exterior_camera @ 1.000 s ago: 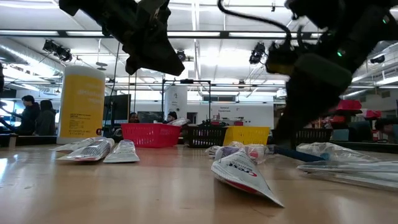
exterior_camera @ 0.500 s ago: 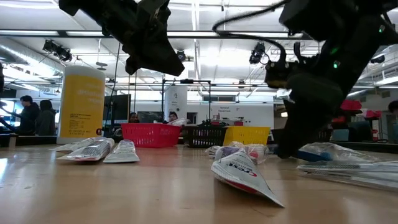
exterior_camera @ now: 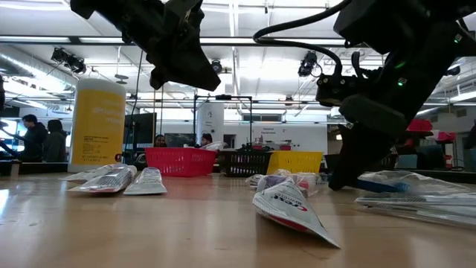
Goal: Pick & Place Travel size toiletries
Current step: Put the blue razor into the yellow bin
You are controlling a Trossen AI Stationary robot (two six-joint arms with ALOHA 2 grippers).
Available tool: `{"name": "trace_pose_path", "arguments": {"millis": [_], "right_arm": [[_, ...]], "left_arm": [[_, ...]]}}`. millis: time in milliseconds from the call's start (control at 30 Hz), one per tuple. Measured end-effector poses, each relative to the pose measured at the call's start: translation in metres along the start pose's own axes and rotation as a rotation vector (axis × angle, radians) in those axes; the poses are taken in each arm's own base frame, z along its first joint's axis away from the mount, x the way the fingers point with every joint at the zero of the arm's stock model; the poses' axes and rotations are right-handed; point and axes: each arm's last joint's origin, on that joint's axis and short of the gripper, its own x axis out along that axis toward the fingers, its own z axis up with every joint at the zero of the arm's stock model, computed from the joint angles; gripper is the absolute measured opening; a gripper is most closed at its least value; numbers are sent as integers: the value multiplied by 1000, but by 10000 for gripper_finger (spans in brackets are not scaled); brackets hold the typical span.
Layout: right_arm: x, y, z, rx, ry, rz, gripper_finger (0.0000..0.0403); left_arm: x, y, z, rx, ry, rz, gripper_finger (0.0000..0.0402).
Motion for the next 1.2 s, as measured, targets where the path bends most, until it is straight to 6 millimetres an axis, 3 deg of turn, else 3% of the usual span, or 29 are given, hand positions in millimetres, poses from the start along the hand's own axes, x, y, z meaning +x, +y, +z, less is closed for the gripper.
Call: {"name": "trace_pose_path", "arguments": {"millis": [600, 800, 1000, 1200], "right_arm": [[3, -23, 24, 9, -2, -5, 53], [-1, -32, 35, -3, -26, 0, 50], [-15, -49, 56, -5, -116, -34, 49], [-33, -81, 89, -9, -266, -74, 48]], "left_arm": [[0, 0, -1, -2, 7, -4, 85], [0, 2, -3, -32, 22, 24, 85], [-2, 11, -9, -86, 11, 211, 85], [-2, 16, -7, -89, -39, 294, 84]]}}
